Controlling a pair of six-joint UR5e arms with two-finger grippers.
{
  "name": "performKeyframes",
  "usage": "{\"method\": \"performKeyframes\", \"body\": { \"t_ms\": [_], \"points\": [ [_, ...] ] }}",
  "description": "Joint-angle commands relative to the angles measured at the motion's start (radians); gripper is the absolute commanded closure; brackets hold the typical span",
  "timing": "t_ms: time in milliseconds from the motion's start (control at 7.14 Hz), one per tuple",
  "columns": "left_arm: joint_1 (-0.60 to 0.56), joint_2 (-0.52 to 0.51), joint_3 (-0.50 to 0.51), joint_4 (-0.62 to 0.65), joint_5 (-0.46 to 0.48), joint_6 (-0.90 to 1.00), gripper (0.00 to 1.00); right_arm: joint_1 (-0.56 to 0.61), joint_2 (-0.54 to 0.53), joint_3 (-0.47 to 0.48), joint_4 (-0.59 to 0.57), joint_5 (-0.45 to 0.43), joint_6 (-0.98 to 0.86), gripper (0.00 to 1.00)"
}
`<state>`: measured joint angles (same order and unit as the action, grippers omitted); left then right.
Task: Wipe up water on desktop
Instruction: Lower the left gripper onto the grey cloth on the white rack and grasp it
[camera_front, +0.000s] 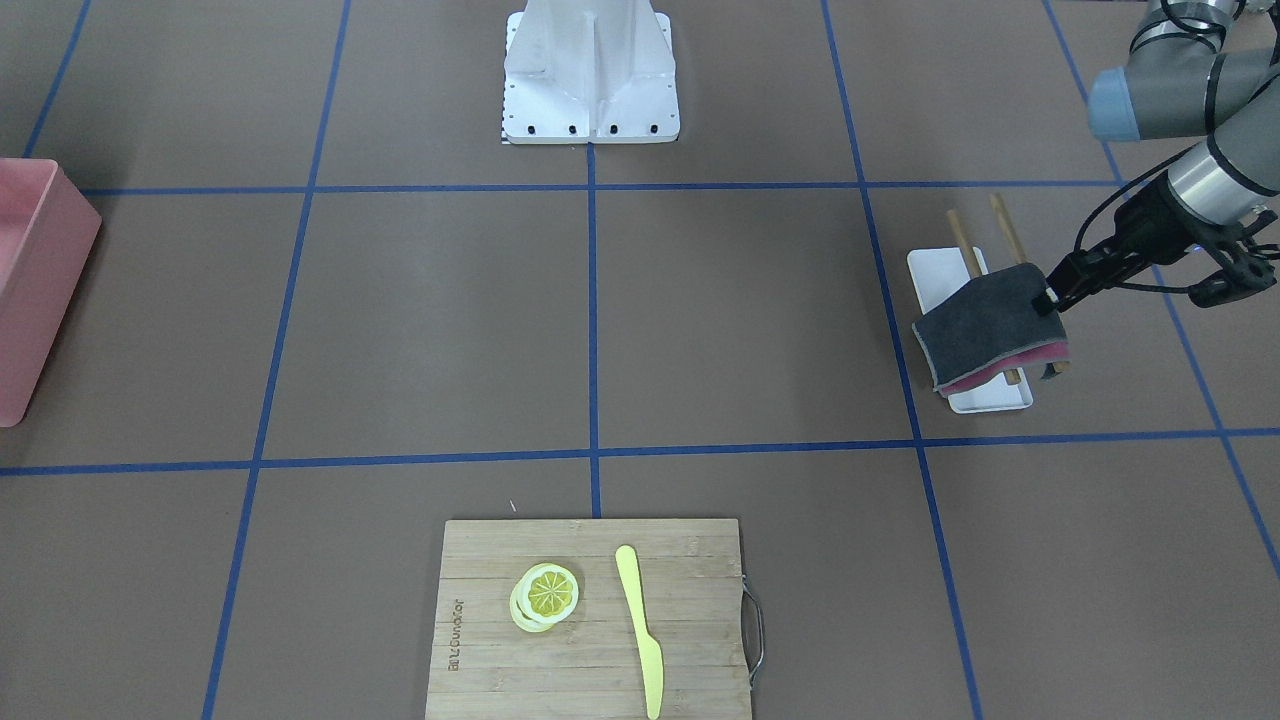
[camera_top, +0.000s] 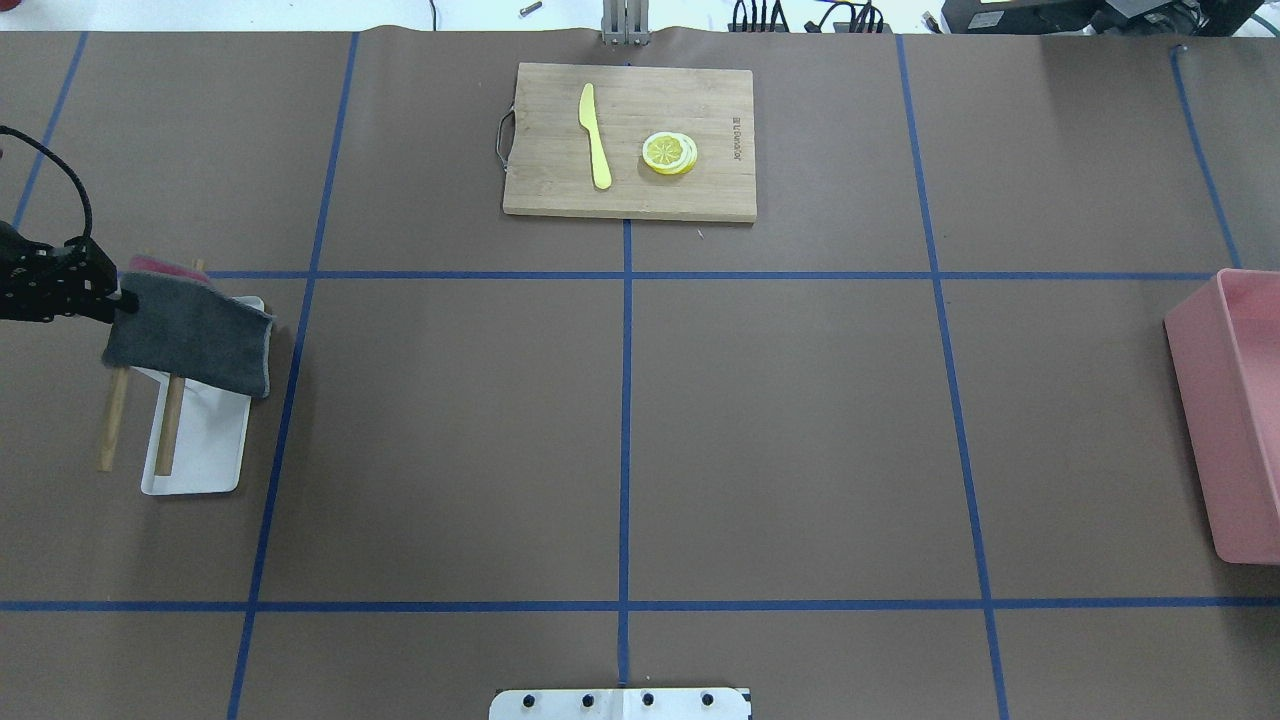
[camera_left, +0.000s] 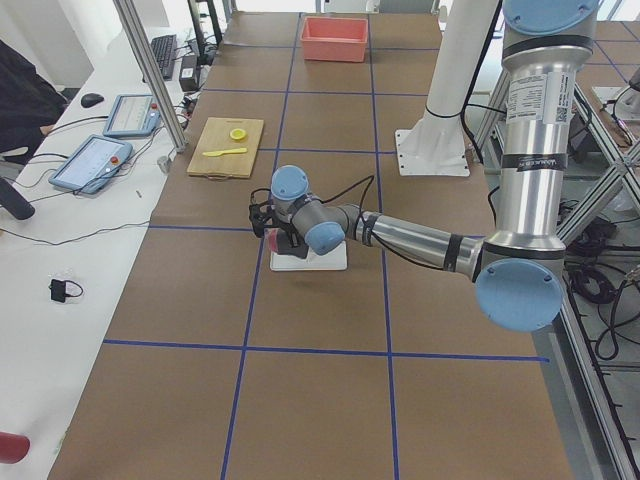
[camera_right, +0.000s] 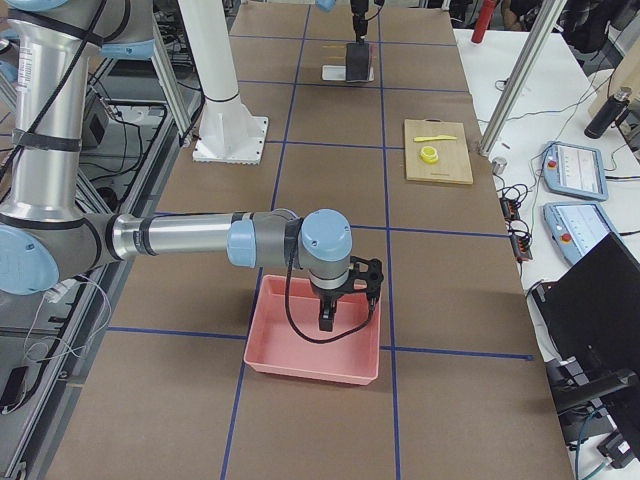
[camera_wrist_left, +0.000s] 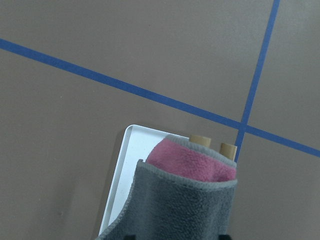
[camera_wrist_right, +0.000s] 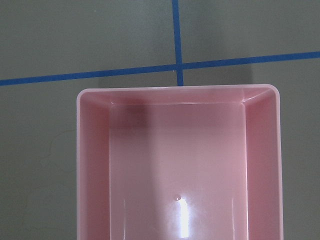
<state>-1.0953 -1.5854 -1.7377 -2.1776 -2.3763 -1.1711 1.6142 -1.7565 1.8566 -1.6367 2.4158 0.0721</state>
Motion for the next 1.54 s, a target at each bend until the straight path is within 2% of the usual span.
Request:
{"method": "performKeyframes", "body": {
  "t_ms": [0,140,280,420,560,981,1121,1401],
  "points": [
    [0.000,-0.005,0.007,-0.002,-0.001,0.001,0.67,0.000,0.000,0.001,0.000,0.002,0.000,0.00],
    [0.000,-0.005,0.006,-0.002,-0.003,0.001,0.69,0.001,0.000,0.001,-0.002,0.003,0.000,0.00],
    [0.000,-0.005,0.006,-0.001,-0.004,0.001,0.76,0.000,0.000,0.001,-0.003,0.011,0.000,0.00],
    [0.000,-0.005,0.004,-0.001,-0.004,0.001,0.92,0.000,0.000,0.001,-0.003,0.011,0.000,0.00],
    [0.000,-0.004,0.004,0.001,-0.006,0.001,1.00,0.000,0.000,0.001,-0.003,0.013,0.000,0.00],
    [-0.021,0.002,-0.006,0.002,-0.081,0.005,1.00,0.001,0.000,0.001,-0.005,0.020,0.000,0.00],
    [-0.064,0.002,-0.014,0.002,-0.096,0.005,1.00,0.001,0.000,0.001,-0.005,0.020,-0.002,0.00],
    [-0.220,0.001,-0.016,0.002,-0.249,0.007,1.00,0.001,0.009,0.007,0.003,0.020,-0.005,0.00]
  ]
}}
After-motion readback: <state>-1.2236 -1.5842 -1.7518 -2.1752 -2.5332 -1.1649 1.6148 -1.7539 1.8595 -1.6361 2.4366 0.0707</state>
